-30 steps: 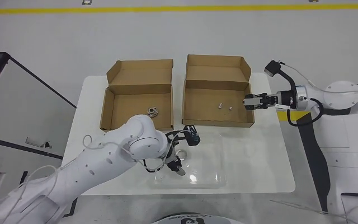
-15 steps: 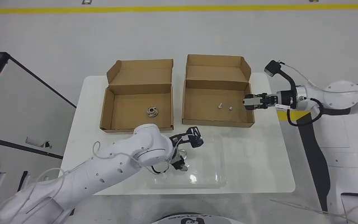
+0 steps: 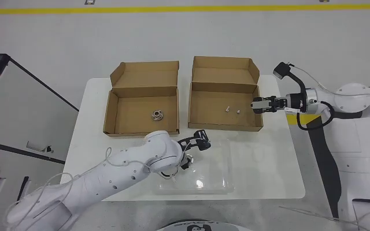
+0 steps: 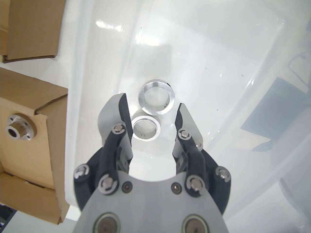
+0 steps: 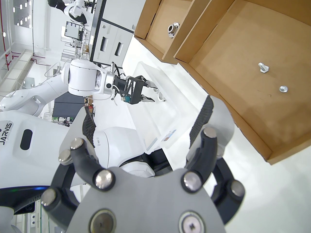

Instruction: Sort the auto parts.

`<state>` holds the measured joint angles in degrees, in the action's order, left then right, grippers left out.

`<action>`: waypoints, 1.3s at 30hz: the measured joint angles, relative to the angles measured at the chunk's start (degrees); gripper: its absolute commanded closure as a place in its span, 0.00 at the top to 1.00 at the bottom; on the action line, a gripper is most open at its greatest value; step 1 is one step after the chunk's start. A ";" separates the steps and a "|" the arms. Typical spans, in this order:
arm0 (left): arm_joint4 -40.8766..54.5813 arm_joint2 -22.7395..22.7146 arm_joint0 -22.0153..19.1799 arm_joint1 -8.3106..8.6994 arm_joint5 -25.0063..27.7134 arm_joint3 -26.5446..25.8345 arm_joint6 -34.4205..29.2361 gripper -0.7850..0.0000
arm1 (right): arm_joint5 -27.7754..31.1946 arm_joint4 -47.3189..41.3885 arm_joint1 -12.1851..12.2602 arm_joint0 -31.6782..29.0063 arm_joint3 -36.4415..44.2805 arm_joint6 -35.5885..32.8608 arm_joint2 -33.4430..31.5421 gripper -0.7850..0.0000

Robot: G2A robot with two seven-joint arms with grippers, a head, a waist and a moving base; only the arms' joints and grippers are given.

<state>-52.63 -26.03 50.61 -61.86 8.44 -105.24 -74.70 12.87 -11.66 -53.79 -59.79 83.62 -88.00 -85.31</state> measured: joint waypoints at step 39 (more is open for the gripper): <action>-3.21 2.23 -0.46 -5.22 2.56 4.66 -6.97 0.49 | 0.00 0.00 0.00 0.00 0.00 0.00 0.00 1.00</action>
<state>-55.84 -23.80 50.15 -67.08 11.00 -100.58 -81.67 12.87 -11.66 -53.79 -59.79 83.62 -88.00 -85.31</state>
